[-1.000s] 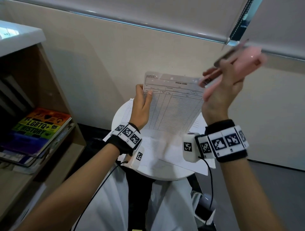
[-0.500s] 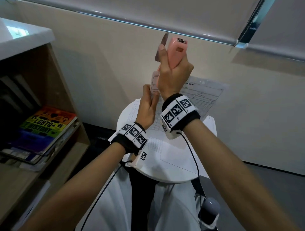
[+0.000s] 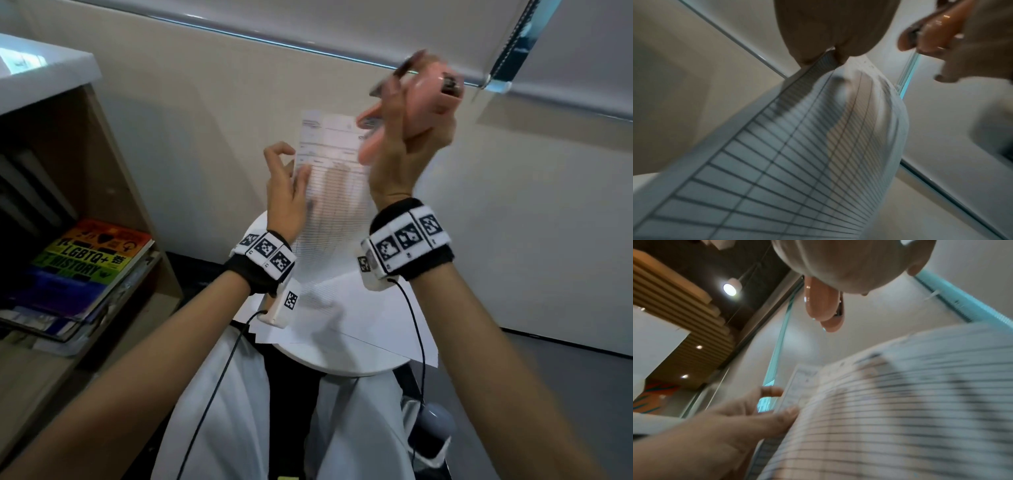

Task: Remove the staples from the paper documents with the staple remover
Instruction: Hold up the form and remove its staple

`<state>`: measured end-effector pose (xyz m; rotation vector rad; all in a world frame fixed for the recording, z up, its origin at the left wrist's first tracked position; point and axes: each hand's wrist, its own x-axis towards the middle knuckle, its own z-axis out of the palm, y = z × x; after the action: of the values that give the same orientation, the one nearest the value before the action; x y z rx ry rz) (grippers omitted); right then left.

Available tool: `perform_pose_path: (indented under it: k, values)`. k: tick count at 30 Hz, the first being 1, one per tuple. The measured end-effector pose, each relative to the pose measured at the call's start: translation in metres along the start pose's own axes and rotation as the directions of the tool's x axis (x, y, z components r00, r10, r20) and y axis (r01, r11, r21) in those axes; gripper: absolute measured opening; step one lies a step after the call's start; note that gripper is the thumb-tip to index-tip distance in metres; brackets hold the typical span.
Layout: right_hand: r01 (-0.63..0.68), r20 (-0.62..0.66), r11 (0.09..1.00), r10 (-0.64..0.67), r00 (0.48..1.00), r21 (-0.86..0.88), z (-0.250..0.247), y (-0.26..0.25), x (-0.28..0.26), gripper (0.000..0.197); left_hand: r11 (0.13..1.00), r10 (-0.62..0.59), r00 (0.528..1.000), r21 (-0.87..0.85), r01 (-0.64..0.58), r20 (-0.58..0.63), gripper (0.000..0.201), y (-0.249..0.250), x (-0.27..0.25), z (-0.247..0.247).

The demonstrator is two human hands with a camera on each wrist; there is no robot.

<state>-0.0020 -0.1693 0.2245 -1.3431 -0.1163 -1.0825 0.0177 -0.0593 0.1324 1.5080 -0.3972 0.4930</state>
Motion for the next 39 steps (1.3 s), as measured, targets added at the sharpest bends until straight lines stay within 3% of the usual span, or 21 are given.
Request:
perform_pose_path:
  k: [3, 5, 6, 8, 9, 12, 16, 19, 21, 24, 26, 28, 30, 31, 33, 35, 37, 39]
  values:
    - [-0.106, -0.067, 0.991, 0.112, 0.991, 0.085, -0.05, 0.008, 0.0, 0.087, 1.0, 0.013, 1.0, 0.027, -0.013, -0.006, 0.02, -0.004, 0.003, -0.004]
    - [-0.203, 0.016, 0.977, 0.202, 0.979, 0.063, -0.086, 0.014, -0.006, 0.079, 0.998, 0.003, 1.0, 0.06, -0.005, 0.031, 0.024, -0.009, 0.005, -0.005]
    - [-0.28, 0.079, 0.96, 0.279, 0.957, 0.004, -0.101, 0.016, -0.011, 0.063, 0.999, -0.013, 0.998, 0.049, 0.01, 0.057, 0.031, -0.012, 0.006, -0.004]
    - [-0.419, 0.209, 0.904, 0.426, 0.88, -0.08, -0.126, 0.021, -0.026, 0.028, 0.999, -0.053, 0.992, -0.002, 0.054, 0.115, 0.037, -0.015, 0.006, -0.001]
    - [-0.497, 0.255, 0.862, 0.504, 0.825, -0.099, -0.135, 0.024, -0.032, 0.022, 0.996, -0.079, 0.986, -0.026, 0.084, 0.144, 0.037, -0.015, 0.005, 0.001]
    - [-0.644, 0.328, 0.753, 0.648, 0.688, -0.137, -0.156, 0.041, -0.045, 0.023, 0.974, -0.162, 0.963, -0.124, 0.191, 0.216, 0.035, -0.018, 0.001, 0.01]
    - [-0.741, 0.35, 0.668, 0.711, 0.61, -0.064, -0.162, 0.057, -0.052, 0.025, 0.855, -0.307, 0.884, -0.306, 0.419, 0.353, 0.031, -0.021, -0.006, 0.021]
    - [-0.82, 0.395, 0.572, 0.751, 0.53, 0.013, -0.165, 0.069, -0.061, 0.031, 0.804, -0.337, 0.842, -0.337, 0.49, 0.421, 0.033, -0.019, -0.01, 0.029]
    - [-0.855, 0.4, 0.518, 0.776, 0.488, 0.036, -0.17, 0.073, -0.065, 0.044, 0.825, -0.371, 0.841, -0.276, 0.493, 0.395, 0.029, -0.016, -0.012, 0.029]
    - [-0.881, 0.34, 0.472, 0.822, 0.456, 0.04, -0.183, 0.073, -0.065, 0.025, 0.9, -0.401, 0.844, -0.017, 0.435, 0.356, 0.011, -0.019, -0.014, 0.017]
    - [-0.883, 0.265, 0.47, 0.852, 0.452, -0.006, -0.197, 0.077, -0.06, 0.021, 0.894, -0.448, 0.809, 0.206, 0.398, 0.38, 0.036, -0.032, -0.018, 0.004]
    - [-0.873, 0.115, 0.471, 0.881, 0.459, -0.126, -0.212, 0.087, -0.054, 0.015, 0.857, -0.509, 0.776, 0.301, 0.418, 0.371, 0.057, -0.049, -0.026, -0.007]
    - [-0.859, -0.073, 0.426, 0.884, 0.463, -0.284, -0.229, 0.099, -0.05, 0.006, 0.788, -0.583, 0.76, 0.428, 0.442, 0.289, 0.064, -0.069, -0.036, -0.017]
    - [-0.859, -0.143, 0.392, 0.878, 0.456, -0.33, -0.237, 0.106, -0.048, 0.005, 0.704, -0.634, 0.74, 0.566, 0.43, 0.225, 0.066, -0.08, -0.041, -0.022]
    - [-0.875, -0.223, 0.331, 0.879, 0.422, -0.353, -0.246, 0.115, -0.044, 0.006, 0.449, -0.72, 0.691, 0.804, 0.39, 0.067, 0.072, -0.096, -0.05, -0.03]
    - [-0.89, -0.269, 0.259, 0.888, 0.372, -0.376, -0.248, 0.122, -0.041, 0.009, 0.277, -0.737, 0.675, 0.894, 0.352, -0.038, 0.077, -0.104, -0.061, -0.036]
    - [-0.897, -0.303, 0.197, 0.894, 0.33, -0.397, -0.246, 0.126, -0.038, 0.01, 0.207, -0.734, 0.673, 0.915, 0.346, -0.088, 0.082, -0.11, -0.07, -0.037]
    - [-0.891, -0.311, 0.182, 0.893, 0.327, -0.415, -0.245, 0.135, -0.038, 0.012, 0.162, -0.717, 0.686, 0.928, 0.337, -0.124, 0.083, -0.119, -0.079, -0.036]
